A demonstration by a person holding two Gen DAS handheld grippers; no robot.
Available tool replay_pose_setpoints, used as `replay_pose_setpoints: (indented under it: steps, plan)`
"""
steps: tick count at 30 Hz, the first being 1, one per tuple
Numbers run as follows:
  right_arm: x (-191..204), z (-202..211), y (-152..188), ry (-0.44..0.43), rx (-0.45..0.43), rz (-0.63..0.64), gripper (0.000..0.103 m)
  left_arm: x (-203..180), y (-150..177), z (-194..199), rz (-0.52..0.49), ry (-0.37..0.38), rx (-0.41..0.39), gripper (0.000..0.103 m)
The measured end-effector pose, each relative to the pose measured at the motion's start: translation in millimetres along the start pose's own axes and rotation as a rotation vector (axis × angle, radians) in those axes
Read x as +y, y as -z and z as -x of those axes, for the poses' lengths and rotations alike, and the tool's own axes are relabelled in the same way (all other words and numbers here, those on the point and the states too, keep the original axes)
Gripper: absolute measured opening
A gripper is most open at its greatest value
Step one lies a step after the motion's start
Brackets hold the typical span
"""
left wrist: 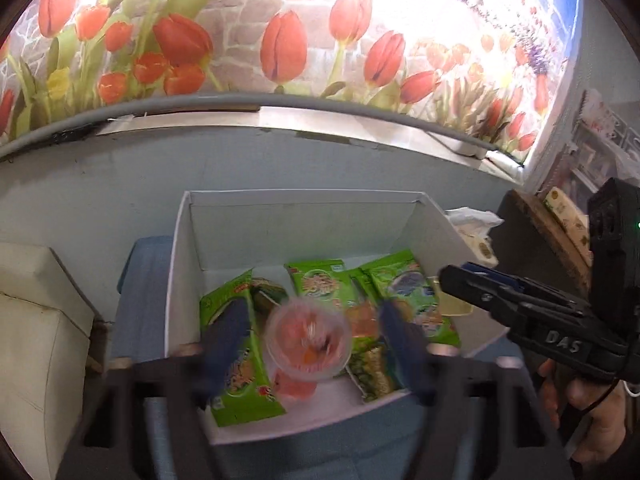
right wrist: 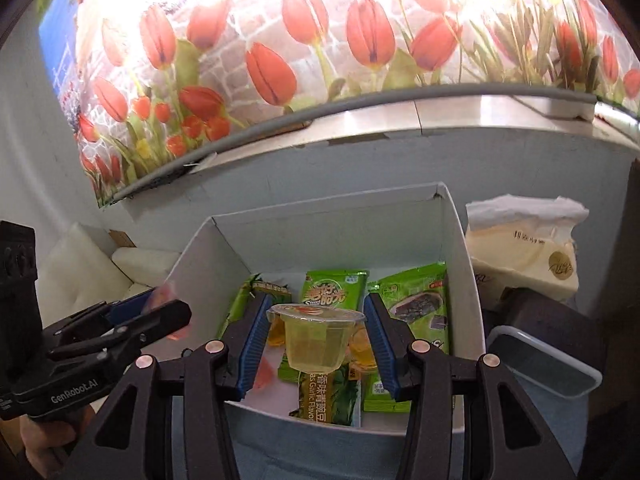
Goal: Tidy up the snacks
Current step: 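Lower both jelly cups into the white box and open both tools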
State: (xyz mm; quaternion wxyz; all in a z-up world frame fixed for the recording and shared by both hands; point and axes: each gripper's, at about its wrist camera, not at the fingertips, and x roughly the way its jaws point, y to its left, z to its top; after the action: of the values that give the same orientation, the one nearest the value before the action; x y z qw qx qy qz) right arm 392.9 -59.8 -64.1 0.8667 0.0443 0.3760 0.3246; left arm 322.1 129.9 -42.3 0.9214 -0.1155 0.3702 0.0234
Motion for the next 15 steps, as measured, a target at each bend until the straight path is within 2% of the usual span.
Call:
replay_pose_setpoints:
  steps: [1, 2, 3, 9, 12, 15]
  plan:
    - [-3.9, -1.1, 0.0, 0.012, 0.001, -0.018, 0.065, 0.9, 1.2, -1.8, -0.008, -0.03, -0.004, 0.103]
    - [-8.1, -0.7, 0.4, 0.03, -0.006, -0.041, 0.086, 1.4, 1.9, -2.1, -0.017, -0.039, -0.012, 0.103]
    - [-13.0, 1.1, 0.4, 0.035, -0.022, -0.063, 0.093, 2.4, 3.2, -2.0, -0.023, -0.045, -0.017, 0.103]
    - [-15.9, 9.1, -1.6, 0.057, -0.04, -0.066, 0.095, 4.4, 8.3, 1.6, -0.051, -0.106, -0.017, 0.103]
    - [-7.9, 16.4, 0.7, 0.084, -0.061, -0.037, 0.103, 2.0, 12.1, 12.7, -0.049, -0.094, -0.036, 0.103]
    - [3.8, 27.0, 5.3, 0.112, -0.078, 0.007, 0.103, -2.7, 17.0, 26.7, -0.054, -0.094, -0.049, 0.103]
